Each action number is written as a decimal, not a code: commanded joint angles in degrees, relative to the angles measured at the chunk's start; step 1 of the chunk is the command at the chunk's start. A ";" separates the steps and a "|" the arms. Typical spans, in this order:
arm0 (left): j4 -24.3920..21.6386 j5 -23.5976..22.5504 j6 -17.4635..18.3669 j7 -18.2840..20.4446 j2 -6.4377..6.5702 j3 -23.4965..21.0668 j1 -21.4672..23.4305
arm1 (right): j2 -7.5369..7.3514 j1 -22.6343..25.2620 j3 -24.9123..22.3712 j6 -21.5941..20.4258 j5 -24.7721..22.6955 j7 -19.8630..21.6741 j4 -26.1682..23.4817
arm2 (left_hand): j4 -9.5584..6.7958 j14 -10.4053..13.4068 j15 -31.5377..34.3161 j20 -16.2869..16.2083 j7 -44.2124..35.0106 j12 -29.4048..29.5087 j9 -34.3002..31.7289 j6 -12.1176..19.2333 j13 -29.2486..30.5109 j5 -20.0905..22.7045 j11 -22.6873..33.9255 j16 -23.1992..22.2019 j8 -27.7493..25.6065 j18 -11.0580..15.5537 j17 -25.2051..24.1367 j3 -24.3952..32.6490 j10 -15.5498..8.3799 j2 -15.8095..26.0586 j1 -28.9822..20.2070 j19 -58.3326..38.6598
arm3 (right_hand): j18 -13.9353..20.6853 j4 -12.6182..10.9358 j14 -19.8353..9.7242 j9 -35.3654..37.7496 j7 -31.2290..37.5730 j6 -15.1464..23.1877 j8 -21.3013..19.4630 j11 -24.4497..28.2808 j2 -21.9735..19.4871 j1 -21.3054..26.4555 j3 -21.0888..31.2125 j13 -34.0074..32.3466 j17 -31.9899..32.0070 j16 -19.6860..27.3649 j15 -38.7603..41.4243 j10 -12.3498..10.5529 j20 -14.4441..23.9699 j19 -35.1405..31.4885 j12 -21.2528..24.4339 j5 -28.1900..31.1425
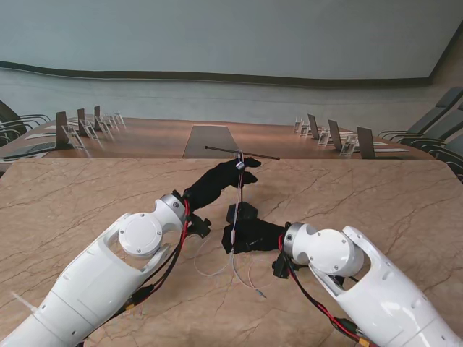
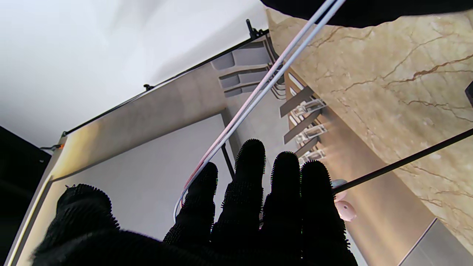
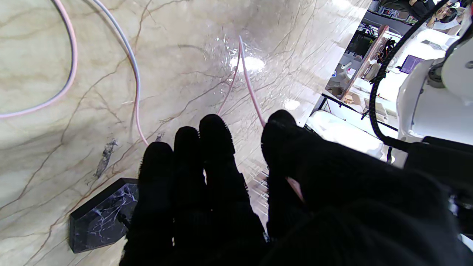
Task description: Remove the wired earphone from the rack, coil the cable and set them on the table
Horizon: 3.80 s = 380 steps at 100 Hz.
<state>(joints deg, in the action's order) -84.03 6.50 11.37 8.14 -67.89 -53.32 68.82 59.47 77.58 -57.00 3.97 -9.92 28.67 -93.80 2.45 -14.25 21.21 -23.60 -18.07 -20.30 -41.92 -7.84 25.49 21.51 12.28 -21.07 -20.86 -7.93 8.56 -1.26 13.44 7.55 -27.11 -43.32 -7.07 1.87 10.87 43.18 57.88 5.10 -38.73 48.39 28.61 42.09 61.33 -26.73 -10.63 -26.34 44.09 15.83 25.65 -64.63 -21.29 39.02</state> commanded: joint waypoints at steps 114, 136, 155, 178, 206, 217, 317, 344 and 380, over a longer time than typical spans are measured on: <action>1.11 1.28 3.12 1.63 -0.24 -0.42 -4.10 | 0.88 -4.17 0.82 0.64 0.43 -0.55 0.95 | 0.47 -1.54 -0.15 0.78 0.71 0.92 2.37 4.73 1.33 -5.87 0.89 0.77 0.45 -0.70 1.62 -0.88 -0.02 3.32 -3.50 -1.85 | -1.98 -3.83 1.64 4.37 11.31 0.08 -3.17 2.74 1.41 -0.67 6.18 -4.48 -1.89 -1.29 3.09 4.86 -0.66 -4.26 -0.38 9.58; 1.34 2.86 3.04 1.17 -0.75 0.03 -4.52 | 0.85 -4.26 0.52 0.67 0.31 -0.45 0.91 | 0.54 -3.94 0.67 0.77 0.82 0.90 7.46 5.99 1.36 -9.05 1.35 0.69 0.07 -2.91 3.62 -0.72 0.97 3.96 -5.47 -2.13 | -2.11 -3.75 1.64 4.54 11.24 -0.03 -3.18 2.79 1.57 -0.73 6.36 -4.63 -2.00 -1.29 3.12 5.02 -0.71 -4.36 -0.36 9.73; 1.18 4.10 2.92 1.24 -0.98 0.27 -4.88 | 0.91 -4.19 0.22 0.76 0.33 -0.65 0.85 | 0.65 -5.04 1.53 0.43 0.70 1.05 9.54 6.34 1.92 -11.14 1.90 0.58 -0.20 -4.61 5.34 -0.89 0.77 4.64 -6.65 -3.08 | -2.65 -3.73 2.08 4.82 11.19 -0.34 -3.10 2.84 1.88 -0.62 6.69 -4.96 -2.28 -1.31 3.20 5.35 -0.76 -4.55 -0.33 10.00; 1.41 5.28 3.68 0.40 -1.46 0.57 -5.32 | 1.00 -4.03 -0.29 0.74 0.28 -1.07 0.64 | 0.74 -4.65 1.82 0.59 -0.06 1.18 8.61 5.88 2.36 -10.67 2.80 0.80 -0.47 -4.03 5.66 -1.03 1.25 5.09 -7.83 -2.91 | -3.22 -3.65 2.45 5.27 11.09 -0.66 -2.85 2.93 2.30 -0.66 7.18 -5.46 -2.61 -1.37 3.41 5.73 -0.83 -4.84 -0.27 10.15; 2.67 6.94 5.28 -0.53 -2.14 0.60 -6.67 | 1.00 -4.28 -0.79 1.01 0.12 -1.03 0.13 | 0.80 -3.90 1.07 1.29 -0.44 1.48 8.03 5.75 1.55 -9.85 2.85 1.35 -0.41 -3.32 4.81 -1.16 1.08 5.13 -8.86 -1.44 | -3.55 -3.50 2.68 5.50 11.11 -0.81 -2.72 2.95 2.49 -0.65 7.44 -5.68 -2.82 -1.37 3.46 5.89 -0.94 -5.00 -0.23 10.17; 3.20 7.33 5.67 0.28 -2.07 0.63 -7.62 | 0.97 -4.57 -0.80 1.28 0.23 -0.86 -0.30 | 0.80 -3.64 0.73 1.49 -0.47 1.60 7.91 5.73 1.21 -9.70 2.64 1.53 -0.32 -3.07 4.43 -1.22 0.89 5.20 -8.94 -0.98 | -3.62 -3.46 2.75 5.62 11.08 -0.88 -2.60 2.96 2.55 -0.67 7.55 -5.75 -2.89 -1.36 3.44 5.93 -1.01 -5.07 -0.20 10.31; 10.29 6.71 6.31 1.00 -3.28 2.85 -13.15 | 1.20 -5.29 -1.16 3.34 1.34 -0.95 -1.69 | 0.72 -1.74 -1.26 2.19 -0.68 1.74 5.63 5.32 -0.25 -5.93 0.97 1.92 -0.14 -1.20 1.77 -1.18 0.21 4.34 -9.25 1.01 | -4.09 -3.28 2.97 5.88 10.95 -1.14 -2.43 2.92 2.81 -0.63 7.83 -5.94 -3.01 -1.35 3.43 6.17 -1.30 -5.26 -0.12 10.65; 11.17 6.88 7.22 0.51 -3.60 2.93 -14.27 | 1.31 -6.25 -1.01 3.17 1.60 -0.92 -0.94 | 0.74 -1.55 -1.40 2.07 -0.84 1.66 4.75 5.13 0.16 -5.33 0.84 1.82 -0.19 -0.89 1.77 -1.14 0.02 4.20 -9.41 0.84 | -4.09 -3.30 2.96 6.03 10.88 -1.25 -2.40 2.91 3.03 -0.64 8.04 -6.08 -3.06 -1.34 3.44 6.21 -1.34 -5.30 -0.10 10.76; 7.58 6.28 6.88 1.52 -2.52 1.71 -13.14 | 1.38 -5.95 -1.35 3.58 1.09 -1.48 -1.19 | 0.68 -1.30 -1.72 2.14 -0.35 1.64 4.66 5.25 0.26 -5.42 0.36 1.72 -0.08 -0.73 1.79 -1.10 -0.20 4.23 -9.43 1.02 | -4.49 -3.34 3.33 6.54 10.83 -1.43 -2.32 3.03 3.66 -0.73 8.62 -6.44 -3.30 -1.40 3.61 6.46 -1.32 -5.49 -0.10 11.16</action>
<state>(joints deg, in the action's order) -74.65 12.87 18.36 9.84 -70.51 -51.18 54.86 60.68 71.05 -58.18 7.24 -8.35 27.37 -94.28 2.45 -17.29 19.96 -22.32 -18.12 -19.40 -37.09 -4.16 26.18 16.26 13.68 -19.84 -20.79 -11.35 10.78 -1.22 14.39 10.00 -35.82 -42.77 -11.54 1.29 14.11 48.51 58.01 2.81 -38.56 49.85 32.77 40.38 67.63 -31.19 -13.56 -26.94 46.08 18.04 25.00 -67.75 -21.29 42.48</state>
